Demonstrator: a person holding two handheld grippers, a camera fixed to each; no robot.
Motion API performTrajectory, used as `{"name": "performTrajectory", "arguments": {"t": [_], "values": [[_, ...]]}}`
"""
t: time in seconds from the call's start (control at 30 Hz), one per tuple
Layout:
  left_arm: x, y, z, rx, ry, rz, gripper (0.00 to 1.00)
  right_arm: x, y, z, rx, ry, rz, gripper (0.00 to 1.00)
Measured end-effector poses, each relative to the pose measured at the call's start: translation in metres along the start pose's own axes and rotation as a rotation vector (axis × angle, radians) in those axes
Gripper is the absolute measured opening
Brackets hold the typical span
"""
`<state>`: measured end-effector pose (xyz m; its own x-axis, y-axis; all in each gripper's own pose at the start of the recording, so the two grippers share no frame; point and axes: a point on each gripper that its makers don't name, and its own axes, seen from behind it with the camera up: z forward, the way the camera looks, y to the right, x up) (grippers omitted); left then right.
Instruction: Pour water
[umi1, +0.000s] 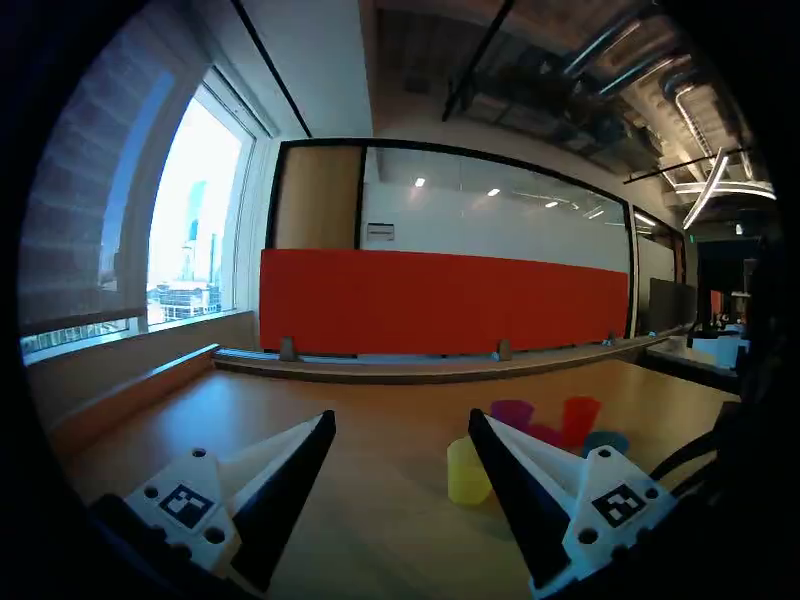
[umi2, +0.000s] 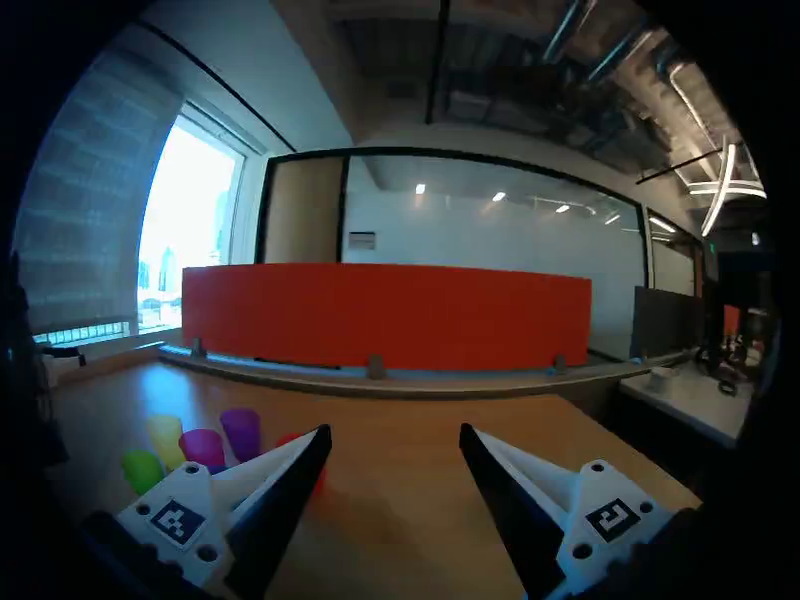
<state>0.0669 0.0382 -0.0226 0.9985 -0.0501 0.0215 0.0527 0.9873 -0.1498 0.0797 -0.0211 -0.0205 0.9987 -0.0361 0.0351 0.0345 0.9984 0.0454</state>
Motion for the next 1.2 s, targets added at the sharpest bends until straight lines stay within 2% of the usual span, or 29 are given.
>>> {"name": "performTrajectory", "arguments": {"t": [0.1,0.4,0.6,1.0,1.2], "values": [[-0.001,0.0,0.0,0.005,0.007,-0.016,0.99,-0.003,0.003,0.0,-0.014,0.006,0.0,0.99],[-0.004,-0.007,0.001,0.071,0.024,0.014,0.99,-0.01,0.017,0.0,-0.062,0.011,0.015,0.99],[-0.01,-0.011,0.005,0.1,0.042,0.015,0.99,-0.01,0.024,-0.002,-0.083,0.011,0.018,0.99],[-0.037,-0.021,0.015,0.125,0.04,0.03,0.99,-0.015,0.025,-0.002,-0.129,-0.013,-0.029,0.99],[-0.045,-0.029,0.016,0.134,0.047,0.029,0.99,-0.018,0.02,0.0,-0.131,-0.022,-0.033,0.99]]}}
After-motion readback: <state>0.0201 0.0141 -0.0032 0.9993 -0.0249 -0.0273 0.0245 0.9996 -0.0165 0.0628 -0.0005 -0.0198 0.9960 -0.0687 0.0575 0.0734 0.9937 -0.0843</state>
